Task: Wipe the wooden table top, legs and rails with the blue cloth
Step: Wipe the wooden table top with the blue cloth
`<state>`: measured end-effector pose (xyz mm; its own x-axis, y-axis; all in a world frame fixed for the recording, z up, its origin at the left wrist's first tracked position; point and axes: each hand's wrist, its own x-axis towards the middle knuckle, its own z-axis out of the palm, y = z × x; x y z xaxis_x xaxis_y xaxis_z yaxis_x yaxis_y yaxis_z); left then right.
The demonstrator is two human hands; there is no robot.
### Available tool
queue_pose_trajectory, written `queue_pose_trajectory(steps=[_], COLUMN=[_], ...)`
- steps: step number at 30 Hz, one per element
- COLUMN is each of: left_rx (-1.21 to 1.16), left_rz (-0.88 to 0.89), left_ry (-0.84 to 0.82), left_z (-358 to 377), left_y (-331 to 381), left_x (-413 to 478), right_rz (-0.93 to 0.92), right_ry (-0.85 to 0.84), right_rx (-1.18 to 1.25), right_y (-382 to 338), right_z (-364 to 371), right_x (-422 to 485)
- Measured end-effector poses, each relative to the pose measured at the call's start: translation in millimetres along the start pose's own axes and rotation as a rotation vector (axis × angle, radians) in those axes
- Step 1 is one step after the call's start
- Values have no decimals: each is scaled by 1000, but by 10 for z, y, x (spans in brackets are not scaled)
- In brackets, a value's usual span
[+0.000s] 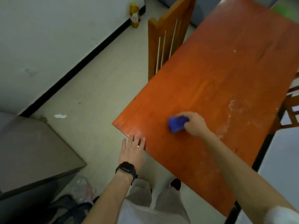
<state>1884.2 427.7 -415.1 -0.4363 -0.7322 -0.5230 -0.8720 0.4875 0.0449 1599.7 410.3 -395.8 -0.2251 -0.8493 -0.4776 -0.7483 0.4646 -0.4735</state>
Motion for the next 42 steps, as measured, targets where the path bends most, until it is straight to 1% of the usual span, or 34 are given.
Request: queue_pose_trajectory(steps=[1, 2, 4, 6, 7, 9, 11, 12, 13, 14, 15, 18, 20, 22, 23, 24, 26, 27, 28, 29, 30, 31, 32, 34, 36, 37, 39, 42], left_rx=[-2, -2, 20, 49, 51, 51, 37, 22, 7, -2, -7, -31, -37, -48, -47, -37, 0, 25, 54, 81, 99, 113, 125, 138, 139, 137, 128, 148], left_rz=[21, 41, 81, 132, 151, 180, 217, 236, 252, 261, 263, 247, 243, 241, 247, 258, 284, 302, 324, 344, 360, 378, 400, 451, 501, 521, 551, 623], left_ry=[-15, -25, -19, -25, -32, -40, -58, -54, -47, -43, -49, -93, -118, -143, -156, -161, -157, -150, -139, -127, -117, -110, -101, -79, -49, -31, 16, 72], left_z=[-4, 11, 42, 51, 47, -14, -141, -202, -266, -331, -389, -508, -556, -586, -608, -641, -716, -765, -822, -892, -967, -1041, -1119, -1274, -1431, -1506, -1635, -1769], left_y=[-41, -86, -189, -277, -303, -326, -333, -340, -351, -358, -359, -319, -294, -296, -298, -294, -264, -233, -193, -139, -71, 11, 107, 317, 543, 658, 880, 1207], left_x=[22, 37, 41, 32, 16, -6, 32, 70, 117, 171, 234, 414, 521, 624, 669, 715, 830, 900, 988, 1093, 1205, 1321, 1440, 1680, 1946, 2094, 2401, 2841], right_rz=[55, 111, 166, 135, 95, 62, 49, 39, 58, 97, 130, 209, 251, 191, 141, 93, 45, 58, 102, 148, 184, 216, 246, 316, 371, 389, 428, 497], right_ry=[142, 220, 268, 315, 331, 274, 164, 95, 24, -12, 8, 218, 246, 234, 197, 122, -105, -234, -362, -459, -491, -443, -338, -62, 243, 371, 538, 678], right_rx=[16, 2, -60, -86, -58, 14, 71, 121, 172, 210, 227, 210, 181, 124, 106, 80, 7, -7, 33, 127, 268, 390, 469, 572, 622, 612, 538, 421], right_y=[-11, -23, -31, -4, -4, -17, -27, -44, -40, -32, -11, 33, 0, -90, -127, -160, -202, -184, -135, -82, -20, 59, 164, 414, 716, 877, 1225, 1696], right_z=[-7, 12, 178, 491, 676, 999, 1058, 946, 799, 637, 481, 164, 257, 462, 565, 668, 795, 808, 767, 654, 495, 305, 93, -354, -768, -965, -1295, -1551], right_x=[178, 316, 381, 73, -204, -803, -1171, -1180, -1076, -913, -706, -124, 48, -74, -225, -407, -779, -911, -966, -948, -884, -790, -660, -353, -3, 179, 568, 1050])
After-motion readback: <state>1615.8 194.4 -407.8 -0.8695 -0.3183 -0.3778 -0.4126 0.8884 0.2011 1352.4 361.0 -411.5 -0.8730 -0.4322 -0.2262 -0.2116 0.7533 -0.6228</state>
